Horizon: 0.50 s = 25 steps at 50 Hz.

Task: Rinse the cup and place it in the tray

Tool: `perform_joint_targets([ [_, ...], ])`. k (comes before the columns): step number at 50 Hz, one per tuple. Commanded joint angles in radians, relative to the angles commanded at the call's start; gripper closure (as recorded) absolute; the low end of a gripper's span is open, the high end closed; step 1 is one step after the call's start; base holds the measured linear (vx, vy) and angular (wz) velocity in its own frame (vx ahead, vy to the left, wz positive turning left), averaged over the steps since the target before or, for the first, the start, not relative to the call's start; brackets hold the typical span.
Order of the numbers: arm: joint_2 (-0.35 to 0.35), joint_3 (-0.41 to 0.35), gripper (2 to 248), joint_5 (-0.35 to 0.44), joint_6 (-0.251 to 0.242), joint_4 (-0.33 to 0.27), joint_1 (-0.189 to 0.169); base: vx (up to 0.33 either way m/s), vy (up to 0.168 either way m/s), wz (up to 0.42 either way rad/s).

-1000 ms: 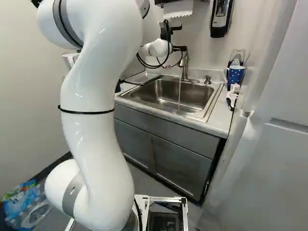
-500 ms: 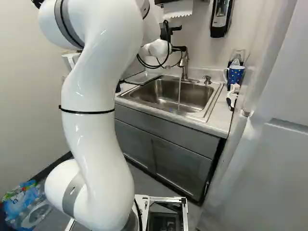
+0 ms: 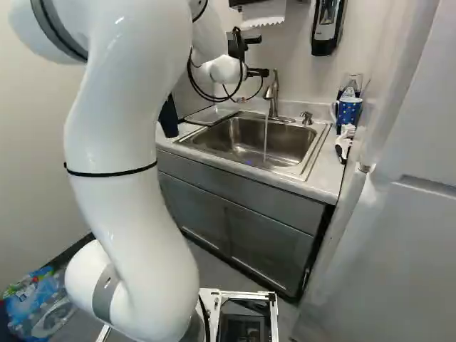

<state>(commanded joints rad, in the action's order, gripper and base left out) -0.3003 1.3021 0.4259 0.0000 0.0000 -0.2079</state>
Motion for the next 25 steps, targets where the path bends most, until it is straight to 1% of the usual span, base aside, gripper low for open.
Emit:
perform_joint_targets([
  [12,0.059,-0.067,3,-0.037,0.0,0.0,0.017,0.0,0.0,0.0],
  [25,0.104,-0.118,3,-0.094,0.0,0.0,0.028,0.0,0.0,0.0],
])
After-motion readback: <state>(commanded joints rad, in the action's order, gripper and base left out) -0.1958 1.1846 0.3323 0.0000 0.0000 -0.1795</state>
